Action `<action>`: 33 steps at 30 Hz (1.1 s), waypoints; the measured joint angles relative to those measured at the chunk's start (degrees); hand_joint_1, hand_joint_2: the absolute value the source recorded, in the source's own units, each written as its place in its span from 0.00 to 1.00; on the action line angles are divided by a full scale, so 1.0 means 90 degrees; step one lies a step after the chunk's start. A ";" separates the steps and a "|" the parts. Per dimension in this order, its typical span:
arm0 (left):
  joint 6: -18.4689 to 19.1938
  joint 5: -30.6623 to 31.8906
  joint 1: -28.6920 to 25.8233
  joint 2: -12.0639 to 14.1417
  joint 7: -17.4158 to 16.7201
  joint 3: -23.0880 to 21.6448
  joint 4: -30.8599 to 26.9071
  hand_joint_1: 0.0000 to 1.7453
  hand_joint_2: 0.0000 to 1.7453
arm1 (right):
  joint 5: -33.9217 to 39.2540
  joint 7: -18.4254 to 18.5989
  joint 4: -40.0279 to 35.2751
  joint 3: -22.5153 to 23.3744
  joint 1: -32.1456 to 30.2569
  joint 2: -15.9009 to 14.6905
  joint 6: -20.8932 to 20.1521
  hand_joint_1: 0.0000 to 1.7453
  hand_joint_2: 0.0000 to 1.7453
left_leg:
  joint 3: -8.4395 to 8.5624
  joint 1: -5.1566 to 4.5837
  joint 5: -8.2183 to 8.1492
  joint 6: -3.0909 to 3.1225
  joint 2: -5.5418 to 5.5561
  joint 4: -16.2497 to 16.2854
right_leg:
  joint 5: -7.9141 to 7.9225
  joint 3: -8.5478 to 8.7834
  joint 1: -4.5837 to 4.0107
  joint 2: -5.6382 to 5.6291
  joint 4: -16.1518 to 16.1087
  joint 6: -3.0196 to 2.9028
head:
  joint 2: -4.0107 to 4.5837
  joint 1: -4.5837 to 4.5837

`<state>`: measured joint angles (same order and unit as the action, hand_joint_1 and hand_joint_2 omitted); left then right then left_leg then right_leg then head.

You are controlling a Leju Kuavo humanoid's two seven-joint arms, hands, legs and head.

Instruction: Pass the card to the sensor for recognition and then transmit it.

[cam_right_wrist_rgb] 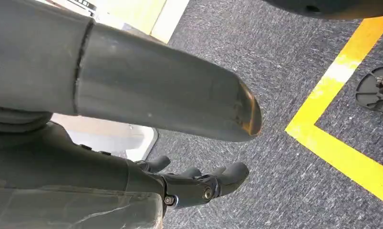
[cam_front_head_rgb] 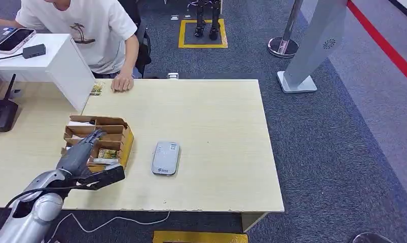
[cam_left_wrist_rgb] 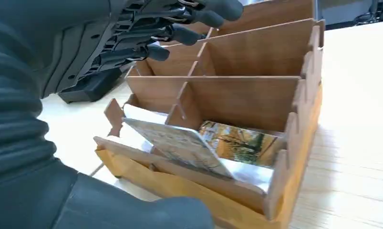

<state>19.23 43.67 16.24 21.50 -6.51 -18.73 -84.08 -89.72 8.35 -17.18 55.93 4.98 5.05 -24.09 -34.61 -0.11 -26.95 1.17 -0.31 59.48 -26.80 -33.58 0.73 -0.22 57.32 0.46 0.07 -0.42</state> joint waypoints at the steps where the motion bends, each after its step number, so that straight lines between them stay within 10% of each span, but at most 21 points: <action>1: 0.0000 0.0000 0.0000 0.0001 0.0000 0.0000 0.0000 1.00 1.00 | 0.0000 0.0000 0.0000 0.0000 0.0000 0.0000 0.0000 0.00 0.00 | 0.0000 0.0000 0.0000 0.0000 0.0000 0.0000 | 0.0000 0.0000 0.0000 0.0000 0.0000 0.0000 | 0.0000 0.0000; 33: 0.0257 -0.0245 0.0039 0.0479 -0.0087 -0.0007 -0.0005 1.00 1.00 | 0.0000 0.0000 0.0000 -0.0007 0.0002 -0.0010 0.0000 0.00 0.00 | 0.0001 0.0000 0.0000 0.0000 -0.0001 0.0000 | 0.0000 0.0000 0.0000 -0.0001 0.0000 0.0000 | 0.0000 0.0002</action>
<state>21.55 41.46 16.59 25.81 -7.30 -18.80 -84.13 -89.72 8.35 -17.18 55.87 5.00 4.96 -24.09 -34.60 -0.11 -26.95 1.17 -0.32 59.48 -26.80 -33.58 0.73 -0.23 57.33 0.46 0.07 -0.39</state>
